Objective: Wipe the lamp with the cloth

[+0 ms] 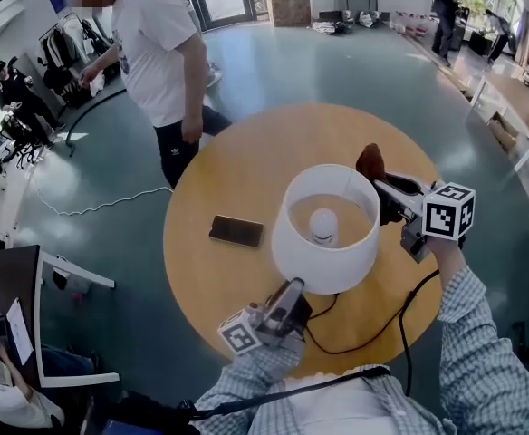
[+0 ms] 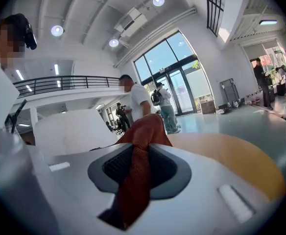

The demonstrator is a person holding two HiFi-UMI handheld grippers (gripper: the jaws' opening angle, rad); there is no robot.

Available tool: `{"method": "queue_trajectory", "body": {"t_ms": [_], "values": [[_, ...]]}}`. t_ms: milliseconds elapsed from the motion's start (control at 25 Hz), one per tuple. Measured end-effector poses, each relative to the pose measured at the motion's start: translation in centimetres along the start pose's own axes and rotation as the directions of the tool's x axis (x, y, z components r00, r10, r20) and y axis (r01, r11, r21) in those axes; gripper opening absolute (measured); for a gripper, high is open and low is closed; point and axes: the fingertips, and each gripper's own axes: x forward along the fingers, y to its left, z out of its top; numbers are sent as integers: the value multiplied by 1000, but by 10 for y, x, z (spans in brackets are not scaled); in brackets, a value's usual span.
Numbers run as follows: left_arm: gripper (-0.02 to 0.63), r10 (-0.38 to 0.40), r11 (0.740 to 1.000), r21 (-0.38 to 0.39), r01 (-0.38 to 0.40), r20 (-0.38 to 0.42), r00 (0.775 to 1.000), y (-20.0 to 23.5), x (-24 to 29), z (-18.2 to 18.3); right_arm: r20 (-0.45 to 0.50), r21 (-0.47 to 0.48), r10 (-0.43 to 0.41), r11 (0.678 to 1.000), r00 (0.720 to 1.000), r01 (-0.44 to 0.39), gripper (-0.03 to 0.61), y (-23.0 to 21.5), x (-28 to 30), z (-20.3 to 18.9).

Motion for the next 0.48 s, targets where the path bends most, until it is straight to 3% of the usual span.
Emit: {"method": "queue_trajectory", "body": {"t_ms": [240, 480], "values": [[149, 12, 1000, -5, -12, -2, 1000, 3, 1, -1, -60, 27, 44, 999, 997, -42, 97, -11, 9, -11], [147, 4, 1000, -9, -4, 11, 1000, 3, 0, -1, -154, -34, 110, 993, 982, -116, 97, -3, 38, 4]]}}
